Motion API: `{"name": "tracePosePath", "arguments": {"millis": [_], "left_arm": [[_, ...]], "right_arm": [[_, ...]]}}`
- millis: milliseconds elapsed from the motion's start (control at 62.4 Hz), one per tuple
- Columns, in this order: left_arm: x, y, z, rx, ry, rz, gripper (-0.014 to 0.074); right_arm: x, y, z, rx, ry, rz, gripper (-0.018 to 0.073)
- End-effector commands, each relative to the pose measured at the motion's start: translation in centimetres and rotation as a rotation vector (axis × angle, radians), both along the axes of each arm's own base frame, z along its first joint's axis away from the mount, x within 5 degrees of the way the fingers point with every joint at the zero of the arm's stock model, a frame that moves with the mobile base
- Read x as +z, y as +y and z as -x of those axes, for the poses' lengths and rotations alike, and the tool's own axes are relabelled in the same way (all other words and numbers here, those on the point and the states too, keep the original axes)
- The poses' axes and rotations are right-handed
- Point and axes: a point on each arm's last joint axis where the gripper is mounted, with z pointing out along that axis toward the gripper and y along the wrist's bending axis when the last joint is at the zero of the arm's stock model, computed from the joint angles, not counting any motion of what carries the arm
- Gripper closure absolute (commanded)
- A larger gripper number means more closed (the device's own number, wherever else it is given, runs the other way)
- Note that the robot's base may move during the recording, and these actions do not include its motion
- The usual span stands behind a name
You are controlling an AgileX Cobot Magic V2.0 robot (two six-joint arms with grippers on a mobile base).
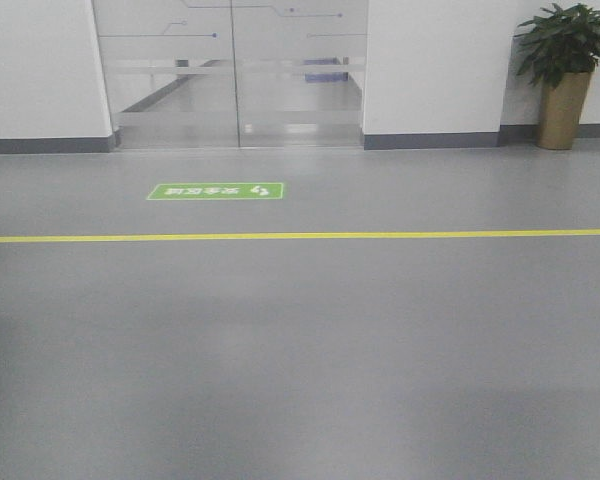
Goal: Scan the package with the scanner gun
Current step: 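Drive the base forward along the aisle past the blue bins, then turn the base and approach the red table with box and scanner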
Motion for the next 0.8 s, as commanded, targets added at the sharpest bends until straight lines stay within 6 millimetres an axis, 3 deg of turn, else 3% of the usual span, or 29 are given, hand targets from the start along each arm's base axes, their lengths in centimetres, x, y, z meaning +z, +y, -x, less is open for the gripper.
{"name": "tracePosePath", "arguments": {"millis": [0, 785], "left_arm": [[0.30, -0.01, 0.06, -0.001, -0.028, -0.006, 0.0707], [0.30, -0.01, 0.06, -0.001, -0.028, -0.006, 0.0707]], "right_arm": [[0.19, 0.02, 0.03, 0.004, -0.019, 0.001, 0.0728], [0.19, 0.02, 0.03, 0.004, -0.019, 0.001, 0.0728]]}}
